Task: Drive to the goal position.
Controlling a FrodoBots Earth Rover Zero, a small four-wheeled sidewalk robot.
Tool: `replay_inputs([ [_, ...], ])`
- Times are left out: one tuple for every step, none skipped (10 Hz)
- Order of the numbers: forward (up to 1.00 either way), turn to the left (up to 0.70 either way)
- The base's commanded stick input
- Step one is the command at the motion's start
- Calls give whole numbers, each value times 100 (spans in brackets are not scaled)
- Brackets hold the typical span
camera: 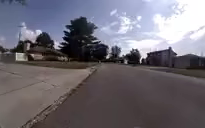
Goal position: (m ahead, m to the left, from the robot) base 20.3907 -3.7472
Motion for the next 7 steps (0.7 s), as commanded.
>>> replay_inputs([
  [100, 0],
  [100, 0],
  [100, 0],
  [100, 0],
  [100, 0],
  [100, 0],
  [100, 0],
])
